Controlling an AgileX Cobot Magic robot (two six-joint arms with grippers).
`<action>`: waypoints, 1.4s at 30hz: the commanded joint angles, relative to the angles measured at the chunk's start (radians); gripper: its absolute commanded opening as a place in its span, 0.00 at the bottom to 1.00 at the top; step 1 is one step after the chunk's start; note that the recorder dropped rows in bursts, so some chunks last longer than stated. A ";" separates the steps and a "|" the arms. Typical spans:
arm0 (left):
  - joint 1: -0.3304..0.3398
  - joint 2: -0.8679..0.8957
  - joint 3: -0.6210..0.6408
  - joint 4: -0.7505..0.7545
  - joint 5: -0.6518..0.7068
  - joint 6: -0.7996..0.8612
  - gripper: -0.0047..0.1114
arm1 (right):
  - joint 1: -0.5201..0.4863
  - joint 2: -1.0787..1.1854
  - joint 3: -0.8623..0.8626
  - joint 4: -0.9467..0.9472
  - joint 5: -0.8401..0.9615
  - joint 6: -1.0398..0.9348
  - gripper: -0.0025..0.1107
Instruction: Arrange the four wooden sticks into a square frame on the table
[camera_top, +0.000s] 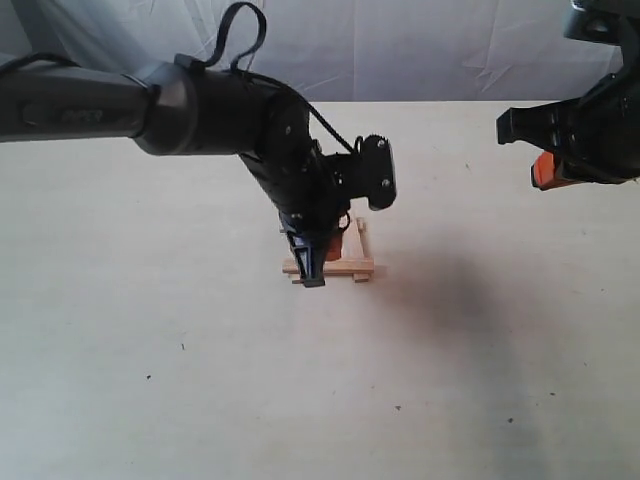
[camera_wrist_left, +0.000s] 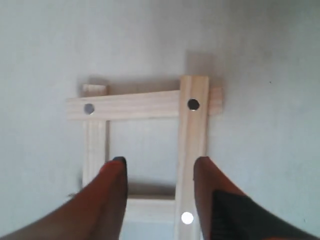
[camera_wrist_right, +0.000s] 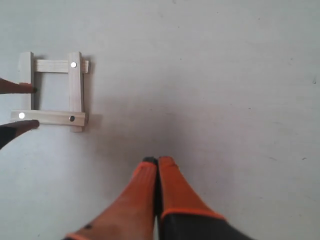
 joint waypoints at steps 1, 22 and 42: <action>0.000 -0.095 -0.005 0.133 0.086 -0.272 0.34 | -0.006 -0.010 -0.007 0.000 -0.010 -0.019 0.02; 0.234 -0.848 0.407 0.104 0.166 -0.905 0.04 | -0.006 -0.267 0.210 -0.116 -0.018 -0.051 0.02; 0.232 -1.481 0.848 -0.002 -0.205 -0.926 0.04 | -0.003 -1.152 0.536 -0.132 -0.292 -0.052 0.02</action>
